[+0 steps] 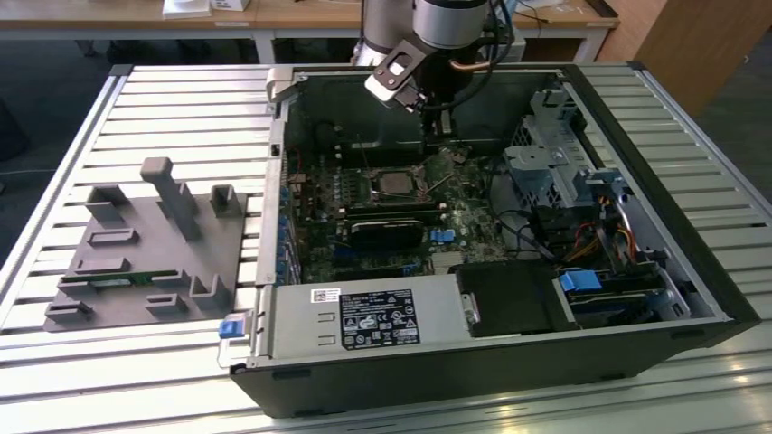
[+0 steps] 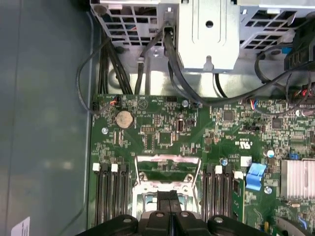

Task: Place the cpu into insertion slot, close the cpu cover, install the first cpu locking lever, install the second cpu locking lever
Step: 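Close the cpu cover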

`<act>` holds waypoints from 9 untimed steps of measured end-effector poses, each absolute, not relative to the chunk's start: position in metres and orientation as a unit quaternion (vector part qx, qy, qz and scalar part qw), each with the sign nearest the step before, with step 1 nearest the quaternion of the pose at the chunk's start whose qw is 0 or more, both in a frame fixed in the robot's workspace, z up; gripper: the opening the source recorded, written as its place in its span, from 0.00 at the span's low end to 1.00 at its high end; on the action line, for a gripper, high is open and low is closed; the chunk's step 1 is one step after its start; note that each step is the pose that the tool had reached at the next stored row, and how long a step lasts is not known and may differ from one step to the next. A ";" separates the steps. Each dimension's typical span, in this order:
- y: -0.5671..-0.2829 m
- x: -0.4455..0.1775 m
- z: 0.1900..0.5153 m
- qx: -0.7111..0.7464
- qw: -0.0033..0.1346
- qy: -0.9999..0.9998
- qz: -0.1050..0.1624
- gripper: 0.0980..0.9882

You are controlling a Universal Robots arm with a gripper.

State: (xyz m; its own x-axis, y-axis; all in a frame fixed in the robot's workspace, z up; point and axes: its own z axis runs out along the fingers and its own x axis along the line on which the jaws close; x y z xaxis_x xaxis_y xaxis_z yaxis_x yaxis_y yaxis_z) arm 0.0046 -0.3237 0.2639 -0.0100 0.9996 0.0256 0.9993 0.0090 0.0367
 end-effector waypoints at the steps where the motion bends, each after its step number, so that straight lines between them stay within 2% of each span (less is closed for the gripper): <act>1: -0.324 0.005 0.264 0.704 0.004 0.710 0.022 0.01; 9: -0.324 0.006 0.264 0.704 0.004 0.710 0.022 0.01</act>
State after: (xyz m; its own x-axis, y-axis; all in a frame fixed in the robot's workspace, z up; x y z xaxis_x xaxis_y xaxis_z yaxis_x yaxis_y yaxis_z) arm 0.0062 -0.3237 0.2638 -0.0100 0.9996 0.0256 0.9993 0.0090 0.0368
